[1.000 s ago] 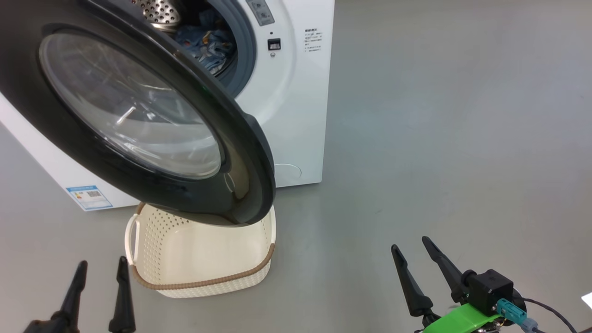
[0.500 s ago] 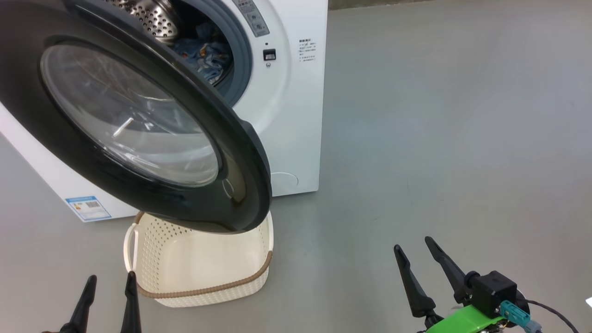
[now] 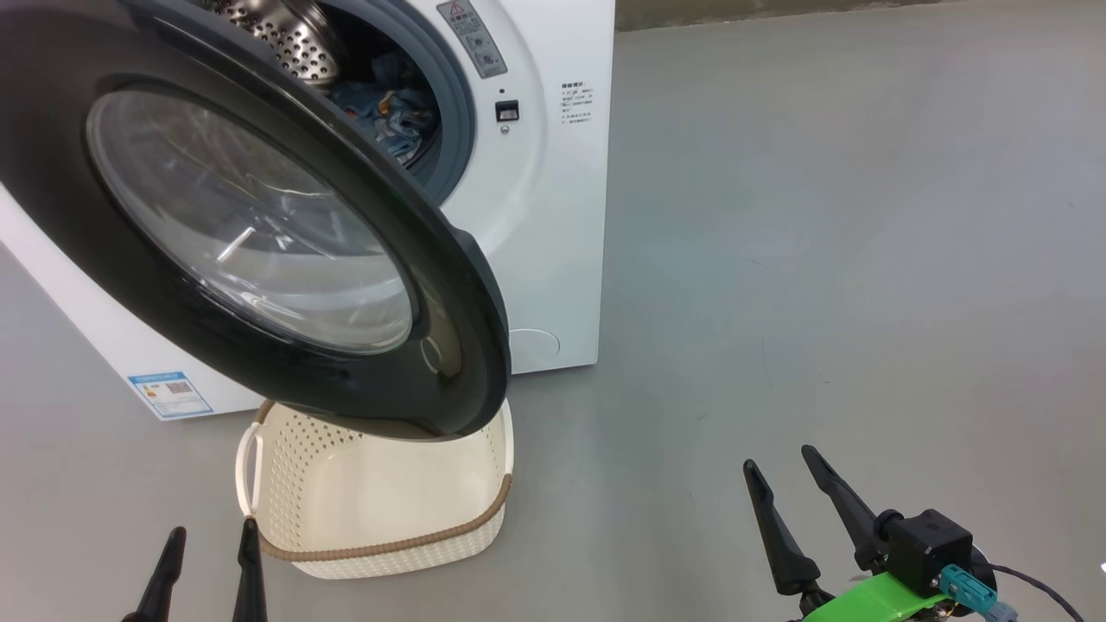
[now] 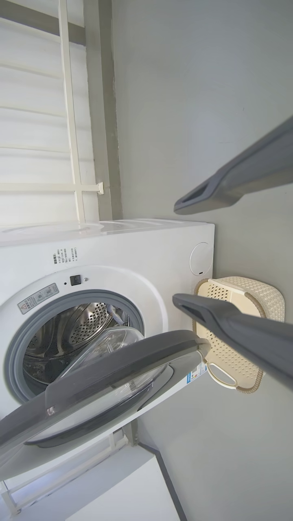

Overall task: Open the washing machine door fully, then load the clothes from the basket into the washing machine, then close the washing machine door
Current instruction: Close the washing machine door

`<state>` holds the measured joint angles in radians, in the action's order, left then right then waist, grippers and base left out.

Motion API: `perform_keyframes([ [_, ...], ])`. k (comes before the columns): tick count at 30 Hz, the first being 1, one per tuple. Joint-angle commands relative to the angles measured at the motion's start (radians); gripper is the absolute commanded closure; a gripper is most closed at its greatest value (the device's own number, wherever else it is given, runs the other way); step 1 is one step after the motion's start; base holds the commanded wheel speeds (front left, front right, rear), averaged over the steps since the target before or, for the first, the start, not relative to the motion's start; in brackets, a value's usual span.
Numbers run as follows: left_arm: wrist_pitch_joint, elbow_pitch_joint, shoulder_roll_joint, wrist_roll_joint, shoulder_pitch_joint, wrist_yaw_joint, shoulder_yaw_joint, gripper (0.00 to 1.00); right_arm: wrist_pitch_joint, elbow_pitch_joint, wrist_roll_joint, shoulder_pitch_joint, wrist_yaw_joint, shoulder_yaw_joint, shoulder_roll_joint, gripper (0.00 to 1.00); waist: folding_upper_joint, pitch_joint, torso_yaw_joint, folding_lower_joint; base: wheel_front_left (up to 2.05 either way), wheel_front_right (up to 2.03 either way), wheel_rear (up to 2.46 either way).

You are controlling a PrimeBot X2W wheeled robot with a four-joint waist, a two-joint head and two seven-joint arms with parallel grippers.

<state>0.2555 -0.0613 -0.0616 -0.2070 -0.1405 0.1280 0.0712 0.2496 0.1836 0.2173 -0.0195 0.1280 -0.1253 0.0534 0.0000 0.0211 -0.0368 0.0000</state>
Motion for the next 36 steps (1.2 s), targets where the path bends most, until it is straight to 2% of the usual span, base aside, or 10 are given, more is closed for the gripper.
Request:
perform_keyframes([
  [1,0.006,0.018,-0.004,0.007,0.023,0.003,0.032,0.0,0.012,-0.025,-0.01,-0.01,0.003,-0.027,-0.003,0.0,0.0,0.0,0.001,0.0,0.0,0.0,0.0],
  [14,0.006,0.026,-0.003,0.006,0.023,0.003,0.031,0.0,0.012,-0.013,-0.011,-0.009,0.003,-0.028,-0.003,0.0,0.0,0.002,0.007,0.0,0.0,0.0,0.0],
  [15,0.006,0.026,-0.003,0.006,0.024,0.003,0.03,0.0,0.012,-0.011,-0.011,-0.009,0.003,-0.028,-0.003,0.36,0.0,0.002,0.008,0.0,0.0,0.0,0.0],
  [16,0.006,0.026,-0.003,0.006,0.024,0.003,0.03,0.0,0.012,-0.01,-0.01,-0.008,0.003,-0.027,-0.003,0.94,0.0,0.002,0.009,0.0,0.0,0.0,0.0],
  [17,0.006,0.026,-0.003,0.005,0.024,0.003,0.03,0.0,0.012,-0.006,-0.007,-0.006,0.003,-0.028,-0.003,1.0,0.0,0.002,0.01,0.0,0.0,0.0,0.0],
  [22,0.006,0.031,-0.002,0.006,0.022,0.003,0.033,0.0,0.012,-0.028,0.017,-0.008,0.003,-0.018,-0.003,1.0,0.0,0.0,0.018,0.0,0.0,0.0,0.0],
  [29,0.006,0.036,0.0,0.002,0.031,0.003,0.042,0.0,0.012,-0.232,0.048,-0.048,0.003,-0.017,-0.003,1.0,0.0,0.009,0.027,0.0,0.0,0.0,0.0],
  [32,0.006,0.035,0.001,-0.004,0.038,0.003,0.04,0.0,0.012,-0.337,0.047,-0.071,0.003,-0.056,-0.003,1.0,0.0,0.018,0.037,0.0,0.0,0.0,0.0],
  [36,0.006,0.038,0.003,-0.01,0.054,0.003,0.03,0.0,0.012,-0.444,0.027,-0.117,0.003,-0.168,0.002,1.0,0.0,0.032,0.059,0.0,0.0,0.0,0.0],
])
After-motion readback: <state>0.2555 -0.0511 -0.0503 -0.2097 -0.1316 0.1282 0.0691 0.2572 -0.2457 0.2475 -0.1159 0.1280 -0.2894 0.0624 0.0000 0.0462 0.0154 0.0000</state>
